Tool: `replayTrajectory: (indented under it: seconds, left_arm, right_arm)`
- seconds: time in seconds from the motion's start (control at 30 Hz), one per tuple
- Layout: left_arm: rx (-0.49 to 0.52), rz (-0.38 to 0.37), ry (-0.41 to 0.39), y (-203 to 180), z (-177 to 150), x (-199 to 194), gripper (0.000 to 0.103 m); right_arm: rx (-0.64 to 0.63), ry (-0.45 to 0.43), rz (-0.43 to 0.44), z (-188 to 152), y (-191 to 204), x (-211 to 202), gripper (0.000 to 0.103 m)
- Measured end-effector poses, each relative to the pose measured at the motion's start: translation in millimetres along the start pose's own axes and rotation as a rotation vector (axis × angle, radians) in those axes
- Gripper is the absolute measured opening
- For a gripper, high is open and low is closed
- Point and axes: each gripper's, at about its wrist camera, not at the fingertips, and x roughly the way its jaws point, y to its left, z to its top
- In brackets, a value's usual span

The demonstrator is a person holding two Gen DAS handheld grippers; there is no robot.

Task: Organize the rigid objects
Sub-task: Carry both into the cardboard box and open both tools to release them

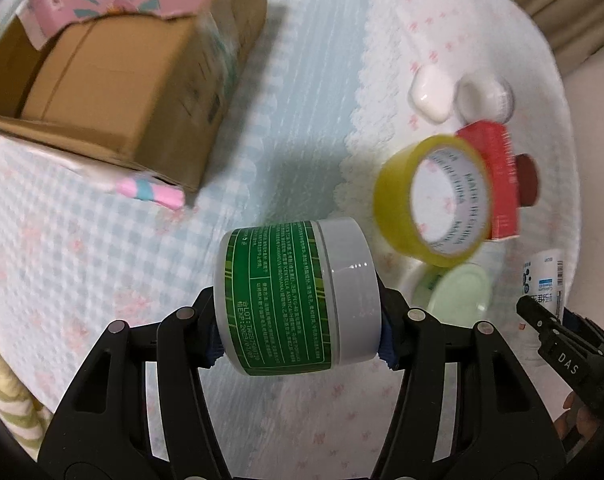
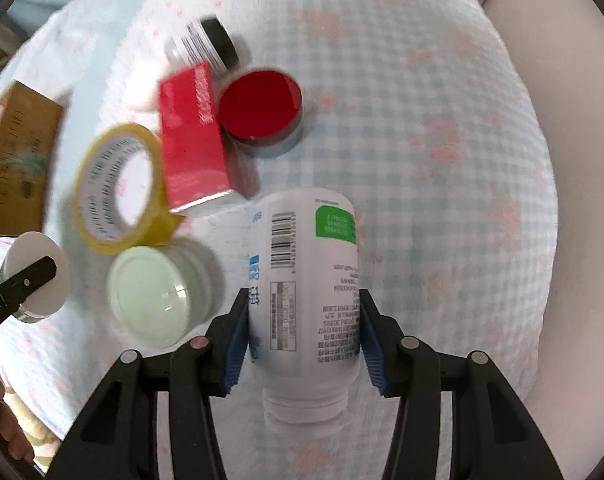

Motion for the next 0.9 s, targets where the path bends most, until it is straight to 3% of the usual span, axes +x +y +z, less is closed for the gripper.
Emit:
replayTrajectory:
  seconds: [0.17, 0.53, 0.7, 0.9]
  left_arm:
    - [0.018, -0.031, -0.081, 11.7, 7.1, -59.3, 0.054]
    - [0.075, -0.095, -0.261, 66.8, 33.9, -209.4, 0.054]
    - [0.115, -0.109, -0.301, 113.5, 57.7, -237.0, 0.054]
    - [0.238, -0.080, -0.309, 174.4, 96.0, -251.9, 0.054]
  right_arm:
    - [0.022, -0.079, 0.027, -14.6, 6.2, -54.0, 0.046]
    - [0.036, -0.280, 0.112, 4.0, 93.7, -182.2, 0.046]
    - [0.074, -0.349, 0.152, 15.1, 157.8, -222.3, 0.046]
    - [0.154, -0.370, 0.209, 28.1, 238.4, -236.2, 0.046]
